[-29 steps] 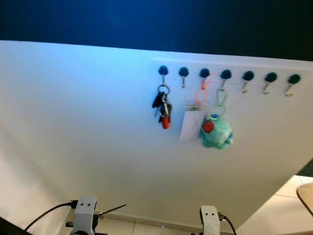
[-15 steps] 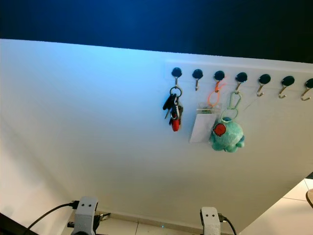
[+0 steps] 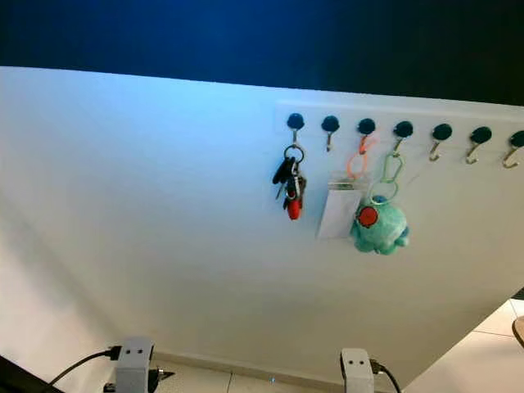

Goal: Hang keys on a hook

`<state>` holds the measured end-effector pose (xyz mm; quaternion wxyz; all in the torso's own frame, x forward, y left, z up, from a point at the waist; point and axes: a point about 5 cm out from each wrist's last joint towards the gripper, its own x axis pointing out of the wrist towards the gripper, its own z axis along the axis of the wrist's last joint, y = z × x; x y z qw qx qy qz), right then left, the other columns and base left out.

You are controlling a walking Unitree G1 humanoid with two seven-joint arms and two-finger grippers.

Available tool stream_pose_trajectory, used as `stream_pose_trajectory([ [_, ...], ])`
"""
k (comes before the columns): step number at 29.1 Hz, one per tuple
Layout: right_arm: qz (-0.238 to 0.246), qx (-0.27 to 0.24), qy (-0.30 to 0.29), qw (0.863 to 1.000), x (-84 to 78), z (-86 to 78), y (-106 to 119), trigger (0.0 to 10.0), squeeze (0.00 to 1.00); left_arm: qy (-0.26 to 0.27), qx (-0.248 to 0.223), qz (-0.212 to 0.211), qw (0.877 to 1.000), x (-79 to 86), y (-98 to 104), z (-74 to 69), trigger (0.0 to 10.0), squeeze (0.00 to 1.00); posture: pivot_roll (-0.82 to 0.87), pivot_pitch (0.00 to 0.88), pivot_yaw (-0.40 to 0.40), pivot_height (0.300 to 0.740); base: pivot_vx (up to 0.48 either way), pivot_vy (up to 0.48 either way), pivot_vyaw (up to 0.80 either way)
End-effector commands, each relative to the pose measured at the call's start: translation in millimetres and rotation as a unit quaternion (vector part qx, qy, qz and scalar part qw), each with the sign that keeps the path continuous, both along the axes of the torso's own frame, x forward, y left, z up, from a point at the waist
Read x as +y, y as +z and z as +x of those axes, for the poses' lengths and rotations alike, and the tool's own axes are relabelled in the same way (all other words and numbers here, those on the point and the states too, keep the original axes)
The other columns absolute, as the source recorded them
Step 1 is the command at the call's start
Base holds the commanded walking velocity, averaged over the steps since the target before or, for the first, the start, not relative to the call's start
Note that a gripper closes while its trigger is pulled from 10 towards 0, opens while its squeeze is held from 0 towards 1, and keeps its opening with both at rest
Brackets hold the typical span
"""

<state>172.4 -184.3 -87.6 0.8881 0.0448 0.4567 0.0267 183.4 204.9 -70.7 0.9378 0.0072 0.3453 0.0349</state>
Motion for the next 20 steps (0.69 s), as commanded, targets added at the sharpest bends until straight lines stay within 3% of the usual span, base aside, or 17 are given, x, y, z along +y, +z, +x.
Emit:
stream_pose_trajectory([
  [1, -0.003, 0.014, -0.006, 1.0, -3.4, -7.2, -3.0, 10.0, 0.0, 0.006, 0.0, 0.005, 1.0, 6.8, 0.6, -1.1, 10.0, 0.0, 0.04, 0.032, 0.003, 0.74, 0.0, 0.0, 0.0],
  [9, -0.003, 0.01, -0.016, 1.0, -3.9, -5.9, -2.5, 10.0, 0.0, 0.005, -0.007, 0.009, 1.0, 7.7, 3.2, 3.3, 10.0, 0.0, 0.03, 0.035, 0.014, 0.74, 0.0, 0.0, 0.0],
  [20, -0.002, 0.004, -0.016, 1.0, -2.8, -3.3, -1.3, 10.0, 0.0, -0.002, -0.018, 0.011, 1.0, 6.5, 7.2, 10.3, 10.0, 0.0, 0.03, 0.034, 0.022, 0.74, 0.0, 0.0, -0.8],
])
